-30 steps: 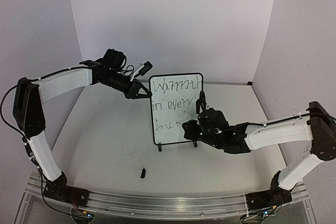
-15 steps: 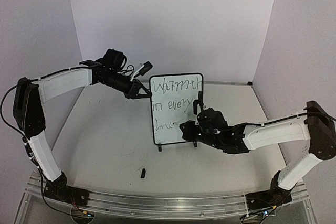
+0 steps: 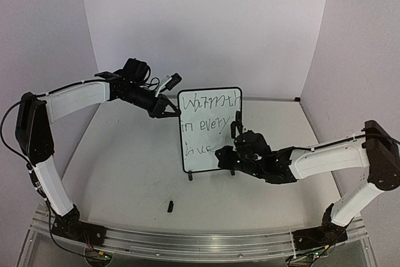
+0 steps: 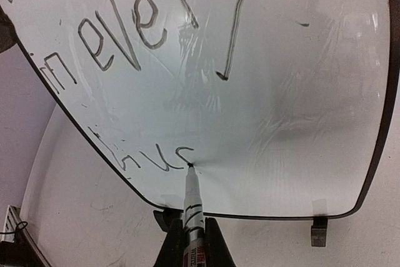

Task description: Write a sentence on the whiteboard

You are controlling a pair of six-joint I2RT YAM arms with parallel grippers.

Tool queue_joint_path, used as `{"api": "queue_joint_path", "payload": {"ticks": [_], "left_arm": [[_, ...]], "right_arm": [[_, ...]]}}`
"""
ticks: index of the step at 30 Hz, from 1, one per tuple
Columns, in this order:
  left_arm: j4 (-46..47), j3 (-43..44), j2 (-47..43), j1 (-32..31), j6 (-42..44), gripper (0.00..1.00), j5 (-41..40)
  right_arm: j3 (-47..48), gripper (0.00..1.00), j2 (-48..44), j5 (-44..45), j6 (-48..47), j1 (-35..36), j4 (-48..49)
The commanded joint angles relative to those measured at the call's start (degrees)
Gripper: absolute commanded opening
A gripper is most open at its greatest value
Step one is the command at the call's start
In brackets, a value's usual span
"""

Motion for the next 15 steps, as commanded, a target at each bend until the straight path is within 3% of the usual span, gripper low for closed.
{"api": "queue_joint_path", "payload": {"ticks": [1,15], "left_arm": [[-1.4,-0.6,-1.9,-0.4,2.6,0.0,-2.4],[-1.4,-0.5,-1.9,-0.4,2.6,0.0,-2.3]], "right_arm": [[1.1,0.0,-1.3,4.1,0.1,-0.7,-1.8],[2.8,0.0,-2.7,4.2,-1.7,-0.7,-0.7]]}}
